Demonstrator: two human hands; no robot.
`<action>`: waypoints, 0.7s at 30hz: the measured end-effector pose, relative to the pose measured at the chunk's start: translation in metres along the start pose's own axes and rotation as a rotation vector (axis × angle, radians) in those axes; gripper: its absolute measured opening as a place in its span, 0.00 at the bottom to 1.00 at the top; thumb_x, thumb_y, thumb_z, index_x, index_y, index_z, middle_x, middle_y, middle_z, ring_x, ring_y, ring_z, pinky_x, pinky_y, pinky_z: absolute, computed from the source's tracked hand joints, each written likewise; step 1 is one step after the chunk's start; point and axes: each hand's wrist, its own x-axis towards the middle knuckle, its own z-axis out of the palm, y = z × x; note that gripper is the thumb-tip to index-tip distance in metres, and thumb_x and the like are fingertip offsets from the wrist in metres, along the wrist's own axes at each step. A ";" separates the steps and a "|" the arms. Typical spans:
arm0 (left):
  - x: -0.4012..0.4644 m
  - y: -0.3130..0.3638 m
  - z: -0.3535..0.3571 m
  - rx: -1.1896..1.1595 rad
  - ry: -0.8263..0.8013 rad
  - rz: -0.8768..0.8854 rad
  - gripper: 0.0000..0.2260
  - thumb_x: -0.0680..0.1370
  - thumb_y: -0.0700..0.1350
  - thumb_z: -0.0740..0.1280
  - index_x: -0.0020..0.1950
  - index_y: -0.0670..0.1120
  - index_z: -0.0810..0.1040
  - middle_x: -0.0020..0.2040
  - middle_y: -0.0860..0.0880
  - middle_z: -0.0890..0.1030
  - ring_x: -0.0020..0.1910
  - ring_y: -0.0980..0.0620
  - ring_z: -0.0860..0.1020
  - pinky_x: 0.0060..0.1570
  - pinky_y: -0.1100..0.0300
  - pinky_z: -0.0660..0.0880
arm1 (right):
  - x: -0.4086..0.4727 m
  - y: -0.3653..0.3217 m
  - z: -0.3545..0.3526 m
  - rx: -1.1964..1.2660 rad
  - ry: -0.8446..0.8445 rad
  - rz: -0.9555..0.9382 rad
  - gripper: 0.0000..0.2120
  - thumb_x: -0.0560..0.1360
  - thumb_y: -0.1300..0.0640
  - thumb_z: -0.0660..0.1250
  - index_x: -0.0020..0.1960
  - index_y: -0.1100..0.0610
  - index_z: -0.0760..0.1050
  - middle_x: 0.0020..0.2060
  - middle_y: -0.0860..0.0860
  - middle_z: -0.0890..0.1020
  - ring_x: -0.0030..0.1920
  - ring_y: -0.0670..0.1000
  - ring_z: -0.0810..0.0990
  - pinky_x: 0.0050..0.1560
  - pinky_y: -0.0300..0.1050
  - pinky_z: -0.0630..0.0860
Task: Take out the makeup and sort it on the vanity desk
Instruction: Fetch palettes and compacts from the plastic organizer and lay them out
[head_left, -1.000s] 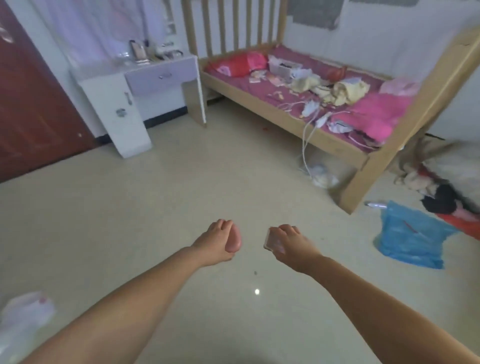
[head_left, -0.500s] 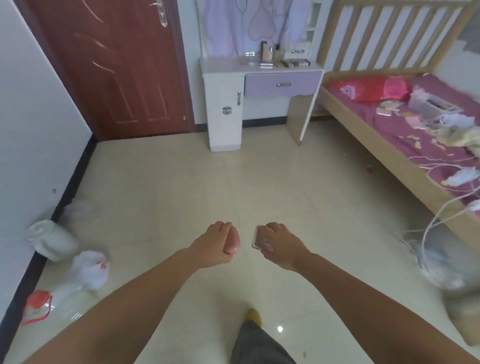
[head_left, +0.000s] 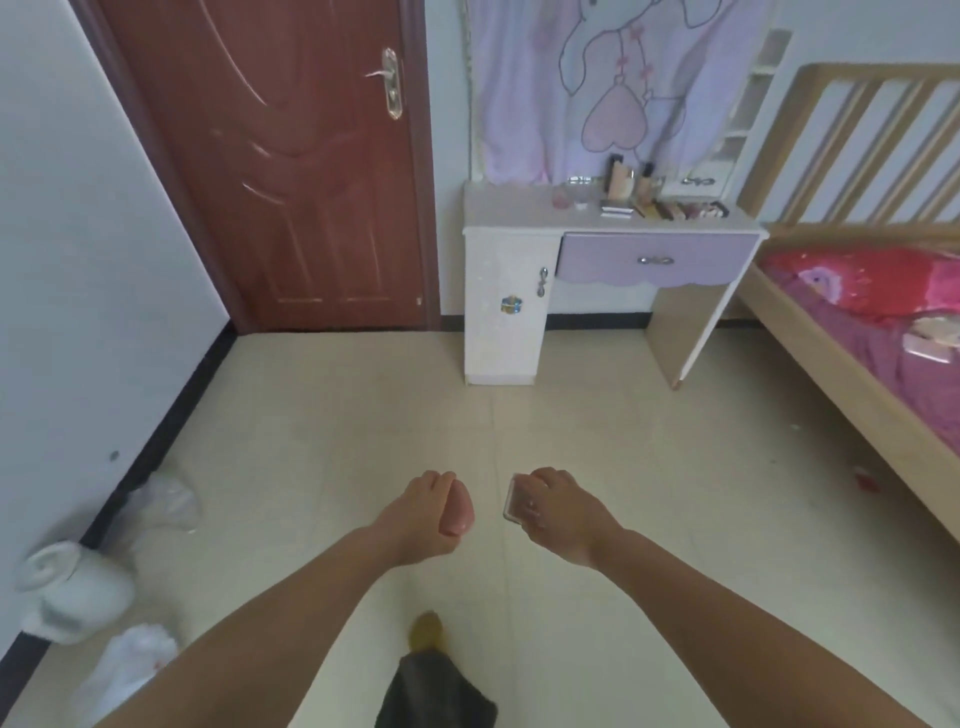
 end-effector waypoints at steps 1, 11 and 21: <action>0.028 -0.004 -0.010 -0.005 0.002 0.006 0.36 0.73 0.52 0.67 0.75 0.44 0.53 0.71 0.46 0.61 0.68 0.47 0.62 0.65 0.57 0.65 | 0.027 0.012 -0.006 0.007 0.012 0.009 0.25 0.75 0.51 0.63 0.71 0.50 0.62 0.65 0.50 0.69 0.66 0.54 0.66 0.56 0.48 0.75; 0.307 -0.016 -0.126 0.011 -0.051 0.137 0.35 0.73 0.51 0.67 0.74 0.44 0.55 0.70 0.46 0.62 0.68 0.47 0.63 0.64 0.55 0.66 | 0.245 0.141 -0.091 0.087 0.064 0.162 0.25 0.75 0.52 0.63 0.71 0.51 0.63 0.65 0.51 0.70 0.65 0.54 0.67 0.58 0.48 0.73; 0.583 0.032 -0.170 -0.020 -0.055 0.168 0.34 0.72 0.52 0.68 0.73 0.44 0.56 0.69 0.46 0.63 0.67 0.48 0.64 0.63 0.55 0.68 | 0.432 0.339 -0.160 0.061 0.050 0.215 0.24 0.74 0.52 0.63 0.69 0.50 0.64 0.64 0.50 0.70 0.66 0.54 0.67 0.59 0.46 0.72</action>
